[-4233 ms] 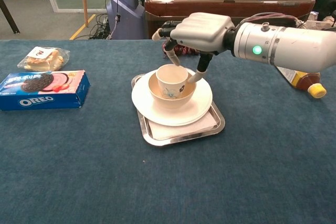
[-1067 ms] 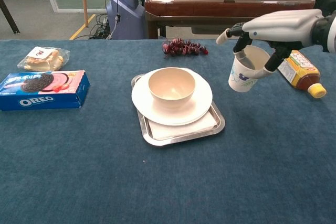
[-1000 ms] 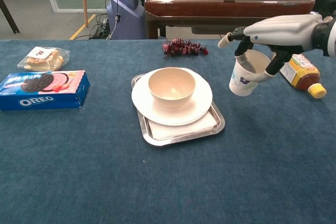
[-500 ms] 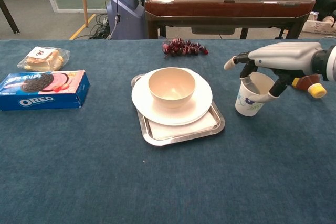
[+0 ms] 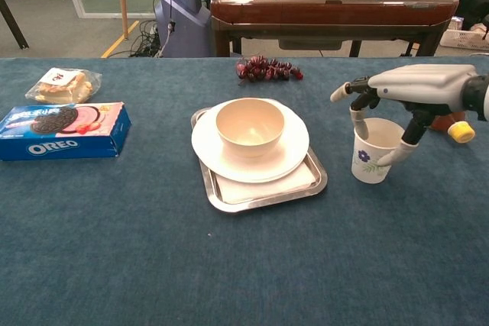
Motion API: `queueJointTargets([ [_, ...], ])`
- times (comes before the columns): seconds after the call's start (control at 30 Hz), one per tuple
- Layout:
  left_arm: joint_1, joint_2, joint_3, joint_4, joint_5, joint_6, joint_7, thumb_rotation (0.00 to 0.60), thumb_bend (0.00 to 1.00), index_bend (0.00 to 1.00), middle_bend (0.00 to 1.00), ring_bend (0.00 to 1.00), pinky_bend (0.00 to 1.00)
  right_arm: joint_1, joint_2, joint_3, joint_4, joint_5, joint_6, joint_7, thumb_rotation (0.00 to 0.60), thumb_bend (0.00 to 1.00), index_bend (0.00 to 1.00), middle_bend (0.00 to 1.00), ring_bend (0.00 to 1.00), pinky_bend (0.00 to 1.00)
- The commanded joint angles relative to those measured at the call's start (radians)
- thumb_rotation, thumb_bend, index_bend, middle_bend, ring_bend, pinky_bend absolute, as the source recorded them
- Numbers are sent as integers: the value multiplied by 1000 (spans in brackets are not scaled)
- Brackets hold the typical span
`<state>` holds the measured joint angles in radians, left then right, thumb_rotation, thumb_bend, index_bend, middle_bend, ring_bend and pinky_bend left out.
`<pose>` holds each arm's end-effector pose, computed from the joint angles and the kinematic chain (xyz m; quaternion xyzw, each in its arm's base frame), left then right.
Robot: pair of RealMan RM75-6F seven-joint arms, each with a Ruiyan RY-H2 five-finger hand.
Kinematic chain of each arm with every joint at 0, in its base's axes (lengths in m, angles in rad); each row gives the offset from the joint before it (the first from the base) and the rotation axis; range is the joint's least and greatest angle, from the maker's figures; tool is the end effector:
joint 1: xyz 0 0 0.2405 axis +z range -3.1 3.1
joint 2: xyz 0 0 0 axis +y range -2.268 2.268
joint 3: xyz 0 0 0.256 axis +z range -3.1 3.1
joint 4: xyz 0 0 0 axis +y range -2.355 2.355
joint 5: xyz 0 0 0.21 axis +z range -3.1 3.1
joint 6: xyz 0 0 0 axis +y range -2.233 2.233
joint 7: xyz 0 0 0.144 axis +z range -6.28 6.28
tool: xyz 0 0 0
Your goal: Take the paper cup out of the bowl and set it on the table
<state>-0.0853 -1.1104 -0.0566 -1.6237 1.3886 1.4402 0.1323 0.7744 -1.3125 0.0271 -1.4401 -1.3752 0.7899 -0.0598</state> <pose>-0.3258 0.1816 0.1619 -0.5919 -0.3860 -0.3205 0.6308 -0.1980 -0.3456 0.0281 0.8241 -0.3332 0.2806 0.3620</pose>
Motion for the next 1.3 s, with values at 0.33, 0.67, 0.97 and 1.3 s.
queueJointTargets([
  [0.33, -9, -10, 3, 4, -10, -23, 19, 600, 321, 311, 107, 79, 326, -99, 193, 8, -192, -40, 162, 30, 600, 88, 476, 94, 0, 202],
  [0.67, -27, -16, 11, 10, -4, -58, 11, 600, 321, 311, 107, 79, 326, -263, 275, -6, -304, 23, 375, -124, 600, 88, 470, 94, 0, 202],
  [0.97, -30, -39, 10, 50, 45, -28, -40, 600, 321, 311, 118, 80, 326, -429, 242, -20, -336, 49, 590, -194, 600, 89, 458, 94, 0, 202],
  [1.3, -33, -61, 11, 92, 56, -24, -67, 600, 321, 311, 136, 82, 326, -540, 218, -33, -271, 19, 678, -106, 600, 89, 458, 94, 0, 202],
])
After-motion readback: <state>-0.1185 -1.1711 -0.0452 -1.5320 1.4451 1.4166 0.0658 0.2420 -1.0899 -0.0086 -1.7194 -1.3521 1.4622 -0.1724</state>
